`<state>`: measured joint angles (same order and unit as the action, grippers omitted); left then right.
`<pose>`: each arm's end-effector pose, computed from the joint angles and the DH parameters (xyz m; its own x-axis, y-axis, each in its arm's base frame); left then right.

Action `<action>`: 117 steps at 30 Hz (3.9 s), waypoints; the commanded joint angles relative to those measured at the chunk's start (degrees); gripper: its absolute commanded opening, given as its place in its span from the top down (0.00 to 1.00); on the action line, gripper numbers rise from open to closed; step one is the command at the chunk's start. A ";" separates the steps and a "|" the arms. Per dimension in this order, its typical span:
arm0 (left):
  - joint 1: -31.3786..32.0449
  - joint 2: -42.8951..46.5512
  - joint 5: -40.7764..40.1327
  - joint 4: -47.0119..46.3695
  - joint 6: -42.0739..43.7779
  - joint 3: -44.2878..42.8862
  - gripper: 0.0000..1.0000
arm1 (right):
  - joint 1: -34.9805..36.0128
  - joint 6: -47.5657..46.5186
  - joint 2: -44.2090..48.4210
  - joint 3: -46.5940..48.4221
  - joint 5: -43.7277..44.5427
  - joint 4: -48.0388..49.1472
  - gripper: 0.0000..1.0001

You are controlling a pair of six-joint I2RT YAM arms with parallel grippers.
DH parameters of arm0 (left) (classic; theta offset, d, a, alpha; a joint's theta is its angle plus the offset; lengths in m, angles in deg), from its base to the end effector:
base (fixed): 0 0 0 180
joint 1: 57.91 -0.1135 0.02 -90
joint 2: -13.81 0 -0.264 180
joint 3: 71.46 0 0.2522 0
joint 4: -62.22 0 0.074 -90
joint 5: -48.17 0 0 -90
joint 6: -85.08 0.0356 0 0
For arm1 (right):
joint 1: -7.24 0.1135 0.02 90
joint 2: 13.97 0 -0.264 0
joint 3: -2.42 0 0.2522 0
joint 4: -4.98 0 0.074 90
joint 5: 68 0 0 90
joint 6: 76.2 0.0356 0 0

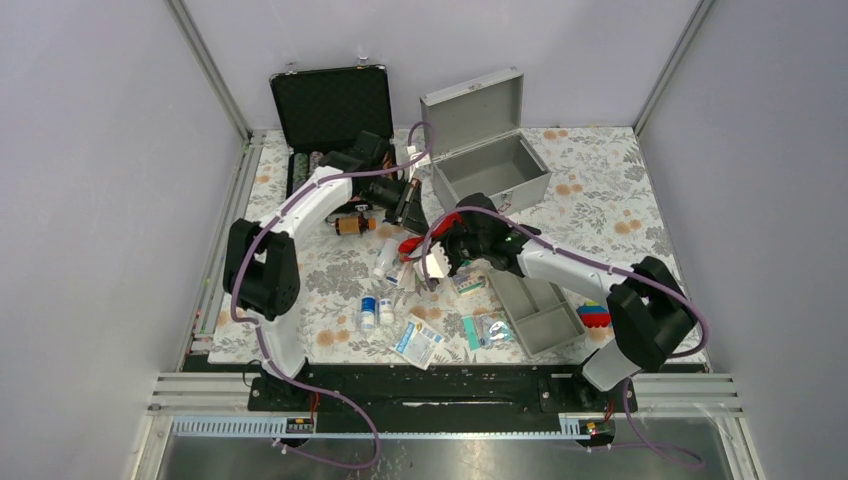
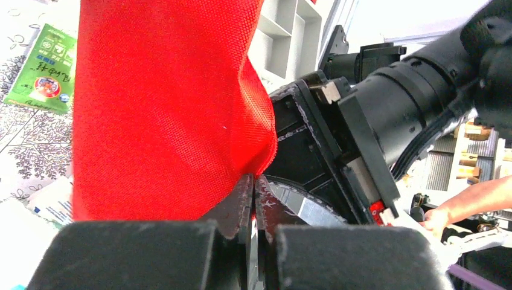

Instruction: Organize the medicine kit

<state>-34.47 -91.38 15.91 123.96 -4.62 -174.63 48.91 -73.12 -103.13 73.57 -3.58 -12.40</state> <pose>0.3388 -0.1797 0.2760 -0.8200 0.3586 -0.4461 0.5597 0.3391 -0.7562 0.2456 0.2392 0.2380 0.8381 -0.4598 -0.2935 -0.4783 -0.3609 -0.8006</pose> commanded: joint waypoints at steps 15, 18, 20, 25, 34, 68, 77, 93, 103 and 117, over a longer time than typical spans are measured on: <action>-3.38 -6.89 12.16 -7.49 -14.48 -2.67 1.00 | 1.61 -5.75 -5.59 4.09 11.07 -5.15 0.87; -3.59 -6.74 12.55 -7.57 -14.30 -1.99 1.00 | 1.61 -3.23 -5.95 4.73 8.57 -6.78 0.51; -3.83 -6.29 12.33 -7.56 -14.03 -1.51 1.00 | 1.62 0.98 -5.17 5.05 9.20 -4.83 0.43; -4.05 -5.34 11.86 -7.56 -13.19 -1.69 1.00 | 0.41 10.77 1.86 7.83 9.38 -4.35 0.39; -4.52 -4.67 10.48 -6.15 -11.23 -4.88 1.00 | -3.04 19.71 17.30 8.16 4.25 -15.30 0.39; -12.09 3.65 2.70 6.13 -1.94 -9.71 1.00 | -17.85 27.13 -16.59 21.74 21.42 -42.10 0.46; -12.10 3.85 2.97 5.61 -2.81 -9.35 1.00 | -17.85 29.18 -21.36 20.93 27.94 -36.77 0.51; -12.41 2.03 3.41 5.62 -3.19 -11.14 1.00 | -17.32 25.56 -25.82 25.47 31.67 -41.00 0.68; -12.72 1.92 3.98 4.46 -4.06 -10.97 1.00 | -17.32 26.93 -22.32 25.60 29.31 -43.88 1.00; -12.82 5.21 -3.65 -4.79 -7.22 -8.30 1.00 | -17.32 65.09 0.66 32.86 6.24 -35.40 1.00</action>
<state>-46.95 -90.74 16.37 128.14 -8.82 -183.94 31.25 -27.17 -103.74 103.31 9.75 -52.71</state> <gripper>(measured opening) 0.010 0.014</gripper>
